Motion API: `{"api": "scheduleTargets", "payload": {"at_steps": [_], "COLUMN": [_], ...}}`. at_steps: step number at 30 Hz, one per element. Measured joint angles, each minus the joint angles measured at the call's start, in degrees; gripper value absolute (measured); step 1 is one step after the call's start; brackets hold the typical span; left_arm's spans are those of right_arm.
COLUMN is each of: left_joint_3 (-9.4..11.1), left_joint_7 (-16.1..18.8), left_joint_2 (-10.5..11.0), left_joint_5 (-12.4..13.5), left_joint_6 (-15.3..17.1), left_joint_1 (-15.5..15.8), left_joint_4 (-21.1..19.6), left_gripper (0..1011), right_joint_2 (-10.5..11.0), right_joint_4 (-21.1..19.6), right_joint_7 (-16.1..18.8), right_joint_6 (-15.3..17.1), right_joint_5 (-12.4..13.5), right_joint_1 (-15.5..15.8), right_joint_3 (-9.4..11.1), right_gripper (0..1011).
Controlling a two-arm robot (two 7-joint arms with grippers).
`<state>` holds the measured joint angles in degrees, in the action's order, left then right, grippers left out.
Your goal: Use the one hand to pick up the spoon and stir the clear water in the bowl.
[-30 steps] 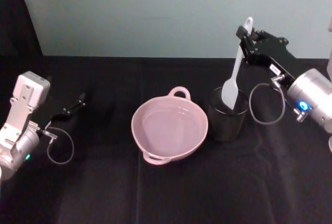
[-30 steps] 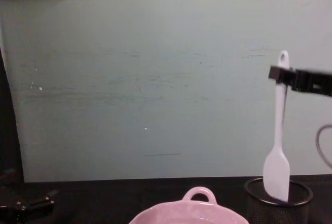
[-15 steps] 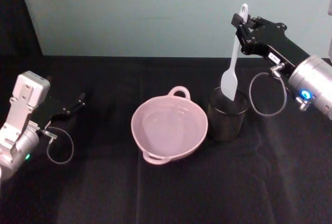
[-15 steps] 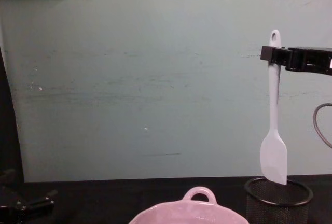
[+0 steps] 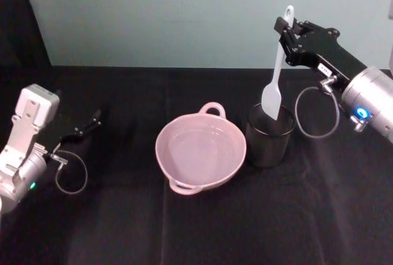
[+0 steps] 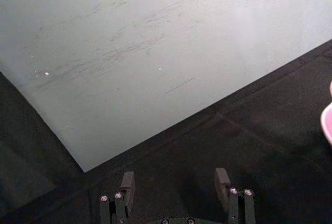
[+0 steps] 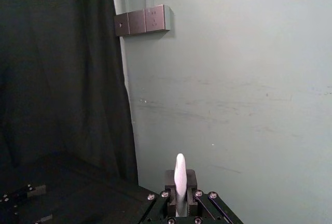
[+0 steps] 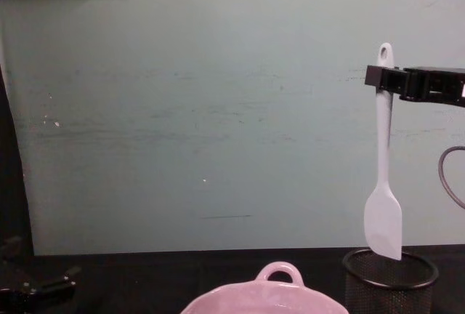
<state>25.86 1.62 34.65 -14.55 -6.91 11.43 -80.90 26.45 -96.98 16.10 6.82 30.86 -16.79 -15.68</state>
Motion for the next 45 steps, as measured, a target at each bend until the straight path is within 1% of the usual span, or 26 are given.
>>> {"api": "scheduleTargets", "payload": {"at_steps": [13, 17, 20, 22, 24, 26, 28, 29, 30, 32, 39, 45], "left_joint_3": [0.0, 0.0, 0.0, 0.0, 0.0, 0.0, 0.0, 0.0, 0.0, 0.0, 0.0, 0.0], "left_joint_7": [0.0, 0.0, 0.0, 0.0, 0.0, 0.0, 0.0, 0.0, 0.0, 0.0, 0.0, 0.0], "left_joint_2": [0.0, 0.0, 0.0, 0.0, 0.0, 0.0, 0.0, 0.0, 0.0, 0.0, 0.0, 0.0], "left_joint_5": [0.0, 0.0, 0.0, 0.0, 0.0, 0.0, 0.0, 0.0, 0.0, 0.0, 0.0, 0.0], "left_joint_6": [0.0, 0.0, 0.0, 0.0, 0.0, 0.0, 0.0, 0.0, 0.0, 0.0, 0.0, 0.0], "left_joint_1": [0.0, 0.0, 0.0, 0.0, 0.0, 0.0, 0.0, 0.0, 0.0, 0.0, 0.0, 0.0], "left_joint_4": [0.0, 0.0, 0.0, 0.0, 0.0, 0.0, 0.0, 0.0, 0.0, 0.0, 0.0, 0.0], "left_gripper": [1011, 1011, 1011, 1011, 1011, 1011, 1011, 1011, 1011, 1011, 1011, 1011], "right_joint_2": [-0.06, -1.01, -1.63, -2.44, -3.02, -4.33, -5.0, -5.54, -5.54, -6.79, -8.42, -8.95], "right_joint_4": [0.07, -0.25, -0.43, -0.44, -0.32, 0.36, 0.84, 1.28, 1.28, 2.56, 5.3, 7.12], "right_joint_7": [-0.01, -0.08, 0.04, 0.35, 0.66, 1.17, 1.42, 1.49, 1.49, 1.9, 2.97, 4.38], "right_joint_6": [-0.08, -0.01, 0.12, 0.35, 0.47, 0.66, 0.72, 0.73, 0.73, 0.69, -0.33, -1.99], "right_joint_5": [0.01, -0.55, -0.47, -0.25, -0.12, 0.14, 0.19, 0.18, 0.18, -0.07, -1.45, -2.72], "right_joint_1": [0.03, 0.05, -0.17, -0.57, -0.98, -1.9, -2.41, -2.81, -2.81, -3.54, -4.41, -4.37], "right_joint_3": [0.0, 0.0, -0.13, -0.55, -1.02, -2.26, -2.94, -3.59, -3.59, -5.19, -8.12, -9.79], "right_gripper": [114, 114, 114, 114, 114, 114, 114, 114, 114, 114, 114, 114]}}
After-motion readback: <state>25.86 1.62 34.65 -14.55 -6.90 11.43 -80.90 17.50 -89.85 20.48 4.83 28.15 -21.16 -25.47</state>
